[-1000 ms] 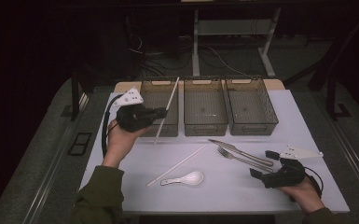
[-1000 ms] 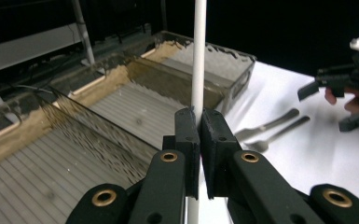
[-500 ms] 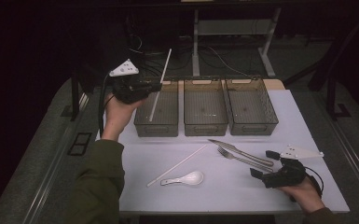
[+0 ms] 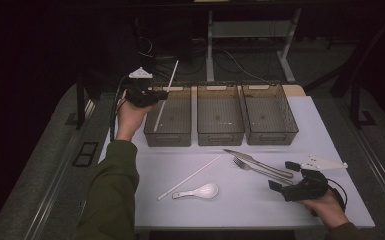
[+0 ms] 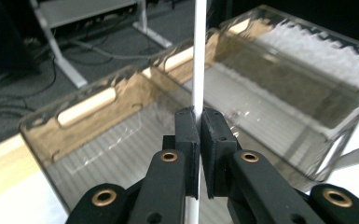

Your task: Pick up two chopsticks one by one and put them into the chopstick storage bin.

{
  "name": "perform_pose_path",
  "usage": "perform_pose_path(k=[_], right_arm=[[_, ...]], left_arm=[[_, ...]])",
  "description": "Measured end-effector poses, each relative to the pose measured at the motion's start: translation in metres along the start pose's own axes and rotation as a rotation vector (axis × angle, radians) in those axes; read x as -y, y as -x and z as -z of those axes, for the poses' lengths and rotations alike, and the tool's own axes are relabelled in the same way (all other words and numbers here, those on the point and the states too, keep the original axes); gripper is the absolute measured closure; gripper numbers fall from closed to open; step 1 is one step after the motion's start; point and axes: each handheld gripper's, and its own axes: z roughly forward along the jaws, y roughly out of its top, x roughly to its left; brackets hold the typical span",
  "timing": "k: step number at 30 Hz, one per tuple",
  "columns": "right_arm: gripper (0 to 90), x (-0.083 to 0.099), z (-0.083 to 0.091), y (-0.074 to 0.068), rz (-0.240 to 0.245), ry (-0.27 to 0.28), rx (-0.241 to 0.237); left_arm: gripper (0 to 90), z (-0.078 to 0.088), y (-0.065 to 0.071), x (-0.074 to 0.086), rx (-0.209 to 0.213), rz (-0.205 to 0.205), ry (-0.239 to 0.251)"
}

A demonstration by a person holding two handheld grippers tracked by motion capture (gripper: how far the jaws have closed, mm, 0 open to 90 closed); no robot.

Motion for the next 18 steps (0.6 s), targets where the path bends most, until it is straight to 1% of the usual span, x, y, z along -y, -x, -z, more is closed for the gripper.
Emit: perform_pose_path(k=[3,4,5,8,10,11,12,13,14,15,16,17,18], right_arm=[[0.8,0.000,0.000,0.000,0.000,0.000,0.000],[0.8,0.000,0.000,0.000,0.001,0.000,0.000],[0.8,0.000,0.000,0.000,0.000,0.003,0.000],[0.8,0.000,0.000,0.000,-0.001,0.003,-0.001],[0.8,0.000,0.000,0.000,0.000,0.000,-0.002],[0.8,0.000,0.000,0.000,0.000,0.000,-0.003],[0.8,0.000,0.000,0.000,0.000,-0.002,-0.004],[0.8,0.000,0.000,0.000,-0.001,-0.002,-0.004],[0.8,0.000,0.000,0.000,-0.002,-0.003,-0.003],[0.8,0.000,0.000,0.000,-0.001,-0.002,-0.002],[0.8,0.000,0.000,0.000,-0.002,0.003,-0.002],[0.8,0.000,0.000,0.000,-0.002,0.003,-0.002],[0.8,0.000,0.000,0.000,-0.003,0.004,-0.004]], left_arm=[[85.4,-0.005,-0.005,0.005,-0.010,0.018,-0.027],[85.4,-0.007,-0.007,0.008,-0.016,0.035,-0.042],[85.4,-0.007,-0.007,0.008,-0.016,0.035,-0.042],[85.4,-0.012,-0.011,0.014,-0.034,0.050,-0.090],[85.4,-0.014,-0.011,0.016,-0.036,0.056,-0.096],[85.4,-0.016,-0.012,0.018,-0.038,0.065,-0.104],[85.4,-0.020,-0.014,0.021,-0.051,0.082,-0.135],[85.4,-0.020,-0.014,0.021,-0.051,0.082,-0.135],[85.4,-0.022,-0.015,0.023,-0.057,0.090,-0.147],[85.4,-0.027,-0.017,0.027,-0.071,0.106,-0.170],[85.4,-0.027,-0.017,0.027,-0.071,0.106,-0.170],[85.4,-0.029,-0.017,0.028,-0.075,0.105,-0.182],[85.4,-0.031,-0.018,0.029,-0.079,0.114,-0.186]])
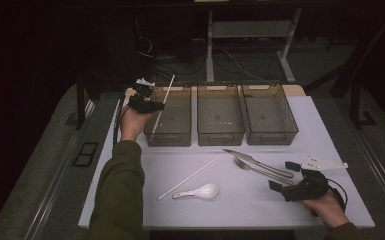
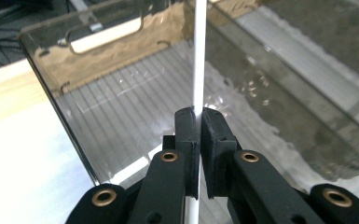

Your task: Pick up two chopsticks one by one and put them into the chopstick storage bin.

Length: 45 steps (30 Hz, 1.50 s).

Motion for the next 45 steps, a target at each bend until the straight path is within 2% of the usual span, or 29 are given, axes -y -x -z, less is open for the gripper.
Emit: perform_pose_path(k=[15,28,32,34,38,39,42,44,45], right_arm=[[0.8,0.000,0.000,0.000,0.002,-0.002,-0.006],[0.8,0.000,0.001,0.000,0.004,0.000,-0.008],[0.8,0.000,0.001,0.000,0.003,-0.001,-0.008],[0.8,0.000,0.000,0.000,0.003,-0.001,-0.008],[0.8,0.000,0.001,0.000,0.004,0.000,-0.010],[0.8,0.000,0.001,0.000,0.004,0.000,-0.010],[0.8,0.000,0.001,0.000,0.001,0.001,-0.009],[0.8,0.000,0.001,0.000,0.002,0.001,-0.008],[0.8,0.000,0.001,0.000,0.001,0.007,-0.006]], left_arm=[[84.8,-0.033,0.009,-0.001,-0.031,0.028,-0.069],[83.7,-0.040,0.011,-0.001,-0.060,0.033,-0.075],[75.5,-0.040,0.011,-0.001,-0.082,0.030,-0.073],[74.2,-0.040,0.011,-0.002,-0.092,0.026,-0.070],[70.0,-0.038,0.014,-0.004,-0.085,0.017,-0.051],[70.0,-0.036,0.015,-0.005,-0.079,0.016,-0.046],[62.2,-0.029,0.018,-0.008,-0.061,0.004,-0.020],[60.1,-0.021,0.019,-0.009,-0.035,0.000,0.000],[55.4,-0.018,0.019,-0.010,-0.021,-0.001,0.007]])
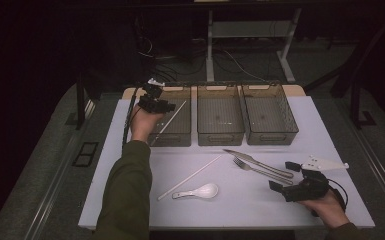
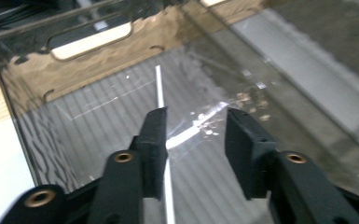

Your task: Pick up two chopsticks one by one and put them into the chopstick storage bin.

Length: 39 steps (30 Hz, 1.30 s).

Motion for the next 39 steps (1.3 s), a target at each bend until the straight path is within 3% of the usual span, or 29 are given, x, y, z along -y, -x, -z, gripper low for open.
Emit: perform_pose_path(k=[3,5,12,25,34,39], right_arm=[[0.8,0.000,0.000,-0.001,0.000,-0.004,0.000],[0.8,0.000,0.000,-0.001,-0.001,-0.005,0.001],[0.8,0.000,0.000,-0.001,0.003,-0.004,0.000],[0.8,0.001,-0.003,-0.005,0.026,-0.010,-0.019],[0.8,0.001,-0.009,-0.009,0.042,-0.023,-0.041],[0.8,0.000,-0.012,-0.009,0.049,-0.029,-0.046]], left_arm=[[50.2,0.016,0.004,-0.003,0.057,-0.017,0.034],[47.0,0.020,0.007,-0.003,0.068,-0.023,0.039],[37.3,0.046,0.025,0.000,0.130,-0.108,0.086],[25.4,0.076,0.079,0.032,0.214,-0.234,0.117],[25.0,0.076,0.104,0.059,0.236,-0.273,0.113],[25.4,0.067,0.114,0.083,0.250,-0.264,0.111]])
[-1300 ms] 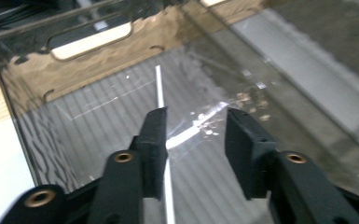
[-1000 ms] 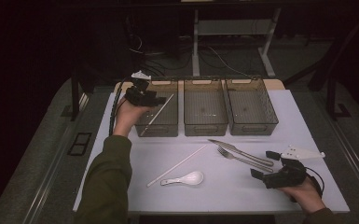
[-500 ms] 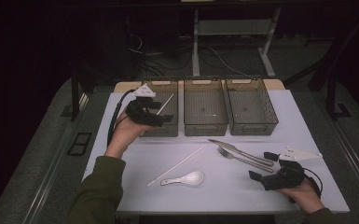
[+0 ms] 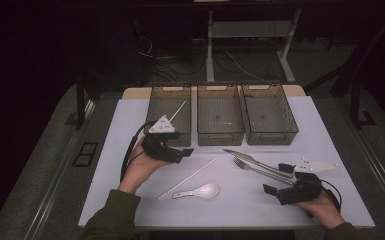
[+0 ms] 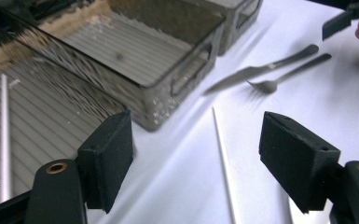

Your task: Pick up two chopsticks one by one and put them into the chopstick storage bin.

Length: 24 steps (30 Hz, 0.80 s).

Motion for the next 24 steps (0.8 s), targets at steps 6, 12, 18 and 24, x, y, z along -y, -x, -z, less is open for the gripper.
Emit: perform_pose_path(k=[6,12,18,24], right_arm=[[0.8,0.000,0.001,0.000,-0.002,0.004,0.003],[0.8,0.000,0.003,0.000,-0.003,0.010,0.010],[0.8,0.000,0.003,0.000,-0.007,0.008,0.012],[0.8,0.000,0.004,0.001,-0.006,0.012,0.017]], left_arm=[[27.6,-0.008,0.010,0.017,-0.005,-0.011,-0.033],[32.1,-0.009,0.017,0.028,0.003,-0.002,-0.024],[41.6,-0.007,0.021,0.040,0.026,0.018,-0.026],[54.7,-0.013,0.022,0.053,0.039,0.060,-0.060]])
